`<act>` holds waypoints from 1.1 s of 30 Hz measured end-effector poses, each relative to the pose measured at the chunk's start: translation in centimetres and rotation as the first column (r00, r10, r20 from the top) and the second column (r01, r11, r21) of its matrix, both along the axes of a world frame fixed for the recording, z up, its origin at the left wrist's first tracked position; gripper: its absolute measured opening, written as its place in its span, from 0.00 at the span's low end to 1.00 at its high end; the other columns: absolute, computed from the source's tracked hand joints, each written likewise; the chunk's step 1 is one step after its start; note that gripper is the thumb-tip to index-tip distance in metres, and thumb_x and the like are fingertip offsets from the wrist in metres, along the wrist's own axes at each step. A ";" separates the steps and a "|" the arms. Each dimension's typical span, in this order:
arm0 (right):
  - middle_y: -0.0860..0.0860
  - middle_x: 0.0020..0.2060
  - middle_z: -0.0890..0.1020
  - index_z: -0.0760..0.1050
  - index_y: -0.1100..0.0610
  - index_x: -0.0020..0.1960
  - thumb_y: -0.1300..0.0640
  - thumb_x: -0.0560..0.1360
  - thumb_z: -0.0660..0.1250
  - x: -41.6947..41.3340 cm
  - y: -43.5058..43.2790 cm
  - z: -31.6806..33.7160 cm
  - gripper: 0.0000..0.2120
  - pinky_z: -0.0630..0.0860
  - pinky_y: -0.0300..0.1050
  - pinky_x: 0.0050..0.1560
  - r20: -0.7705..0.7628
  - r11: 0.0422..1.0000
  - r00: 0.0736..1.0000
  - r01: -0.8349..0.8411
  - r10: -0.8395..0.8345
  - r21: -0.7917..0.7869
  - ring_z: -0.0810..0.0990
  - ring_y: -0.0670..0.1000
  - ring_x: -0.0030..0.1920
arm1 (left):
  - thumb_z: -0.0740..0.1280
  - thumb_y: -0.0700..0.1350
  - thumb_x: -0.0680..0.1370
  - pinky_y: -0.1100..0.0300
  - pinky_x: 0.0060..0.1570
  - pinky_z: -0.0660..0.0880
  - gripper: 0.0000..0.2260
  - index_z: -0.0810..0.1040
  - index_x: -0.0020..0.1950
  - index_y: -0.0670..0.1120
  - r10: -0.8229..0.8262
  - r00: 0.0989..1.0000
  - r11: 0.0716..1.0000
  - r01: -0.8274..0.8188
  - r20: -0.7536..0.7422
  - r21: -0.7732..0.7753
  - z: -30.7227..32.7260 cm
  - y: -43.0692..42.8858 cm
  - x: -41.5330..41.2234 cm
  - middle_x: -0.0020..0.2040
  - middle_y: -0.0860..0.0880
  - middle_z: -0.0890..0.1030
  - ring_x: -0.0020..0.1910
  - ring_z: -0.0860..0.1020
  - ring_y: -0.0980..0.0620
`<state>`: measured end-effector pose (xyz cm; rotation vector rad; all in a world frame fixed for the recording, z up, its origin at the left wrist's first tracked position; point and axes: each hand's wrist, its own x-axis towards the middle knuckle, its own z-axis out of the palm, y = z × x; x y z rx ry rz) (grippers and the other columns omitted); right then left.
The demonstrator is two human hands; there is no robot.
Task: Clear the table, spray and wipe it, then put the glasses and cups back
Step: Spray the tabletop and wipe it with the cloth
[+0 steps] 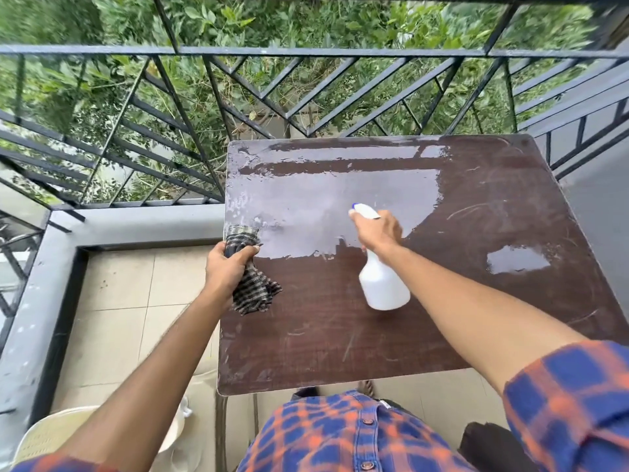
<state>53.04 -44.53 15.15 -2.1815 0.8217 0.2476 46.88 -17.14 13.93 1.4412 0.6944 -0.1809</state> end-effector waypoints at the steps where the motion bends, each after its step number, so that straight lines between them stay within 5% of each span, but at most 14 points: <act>1: 0.57 0.47 0.85 0.82 0.56 0.55 0.34 0.73 0.67 -0.3 1.5 0.6 0.27 0.77 0.47 0.51 -0.005 0.998 0.998 -0.069 0.069 -0.006 0.81 0.59 0.49 | 0.76 0.40 0.71 0.53 0.42 0.73 0.11 0.77 0.50 0.45 -0.003 1.000 1.000 0.003 0.002 0.006 0.0 0.1 -0.1 0.38 0.47 0.79 0.34 0.75 0.49; 5: 0.54 0.40 0.88 0.83 0.57 0.47 0.36 0.74 0.70 -1.8 7.1 1.1 0.23 0.82 0.49 0.49 -0.058 0.958 0.958 -0.276 0.281 0.078 0.88 0.58 0.43 | 0.75 0.39 0.73 0.57 0.38 0.73 0.11 0.76 0.52 0.44 0.008 1.000 1.000 -0.008 0.009 0.028 0.4 0.7 -0.8 0.38 0.48 0.79 0.35 0.75 0.50; 8: 0.53 0.42 0.84 0.80 0.54 0.50 0.40 0.78 0.69 -3.2 10.9 1.2 0.17 0.73 0.43 0.37 -0.067 0.910 0.907 -0.414 0.415 0.034 0.82 0.57 0.43 | 0.75 0.40 0.73 0.56 0.40 0.74 0.14 0.77 0.56 0.43 0.036 0.999 0.999 -0.036 0.011 0.037 0.6 1.9 -1.7 0.41 0.46 0.80 0.37 0.76 0.50; 10: 0.53 0.42 0.83 0.82 0.58 0.54 0.39 0.78 0.69 -3.8 13.0 1.1 0.21 0.71 0.40 0.33 -0.069 0.889 0.887 -0.457 0.457 0.019 0.82 0.56 0.43 | 0.75 0.39 0.73 0.56 0.41 0.75 0.15 0.77 0.57 0.41 0.055 0.998 0.998 -0.055 0.011 0.038 0.6 2.6 -2.3 0.43 0.45 0.81 0.38 0.78 0.48; 13: 0.57 0.43 0.88 0.82 0.57 0.53 0.38 0.76 0.69 -5.0 14.9 1.0 0.21 0.85 0.50 0.45 -0.121 0.854 0.845 -0.516 0.520 0.065 0.88 0.59 0.45 | 0.74 0.37 0.73 0.58 0.39 0.76 0.10 0.77 0.50 0.44 0.096 0.995 0.994 -0.096 0.003 0.042 0.5 3.5 -3.3 0.35 0.50 0.82 0.33 0.79 0.52; 15: 0.57 0.43 0.88 0.79 0.55 0.49 0.41 0.76 0.69 -5.6 14.8 0.9 0.16 0.86 0.52 0.45 -0.134 0.837 0.827 -0.544 0.547 0.060 0.88 0.60 0.45 | 0.73 0.36 0.74 0.62 0.33 0.76 0.09 0.76 0.47 0.46 0.120 0.993 0.992 -0.120 0.006 0.034 0.5 3.8 -3.9 0.29 0.55 0.82 0.28 0.78 0.58; 18: 0.57 0.47 0.87 0.80 0.54 0.53 0.38 0.76 0.68 -5.7 13.1 0.1 0.20 0.80 0.47 0.44 -0.137 0.895 0.884 -0.443 0.446 0.057 0.86 0.60 0.48 | 0.73 0.36 0.74 0.61 0.33 0.76 0.09 0.75 0.48 0.45 0.137 0.991 0.990 -0.136 -0.008 0.039 0.2 3.9 -4.9 0.28 0.56 0.81 0.26 0.78 0.61; 22: 0.58 0.48 0.89 0.84 0.54 0.56 0.34 0.65 0.62 -4.5 8.1 -2.1 0.31 0.84 0.52 0.56 -0.163 0.973 0.959 -0.230 0.232 0.032 0.88 0.63 0.49 | 0.75 0.40 0.73 0.55 0.41 0.75 0.11 0.77 0.51 0.43 0.123 0.991 0.992 -0.121 -0.050 0.048 -0.2 3.5 -5.8 0.37 0.48 0.82 0.37 0.78 0.49; 28: 0.56 0.35 0.88 0.84 0.56 0.45 0.38 0.64 0.65 -3.6 -0.2 -1.9 0.24 0.86 0.54 0.51 -0.068 0.996 0.993 0.091 -0.091 0.000 0.89 0.61 0.40 | 0.76 0.42 0.72 0.55 0.43 0.76 0.10 0.78 0.49 0.47 0.122 0.991 0.991 -0.118 -0.055 0.064 -0.1 1.3 -5.7 0.41 0.48 0.81 0.38 0.78 0.50; 33: 0.56 0.38 0.88 0.80 0.56 0.46 0.36 0.64 0.67 -4.0 -3.0 -2.4 0.23 0.87 0.57 0.51 -0.060 0.994 0.993 0.103 -0.101 0.043 0.89 0.60 0.39 | 0.76 0.42 0.73 0.55 0.43 0.77 0.10 0.78 0.49 0.47 0.113 0.992 0.991 -0.109 -0.052 0.073 0.3 -0.7 -5.9 0.42 0.48 0.82 0.38 0.79 0.51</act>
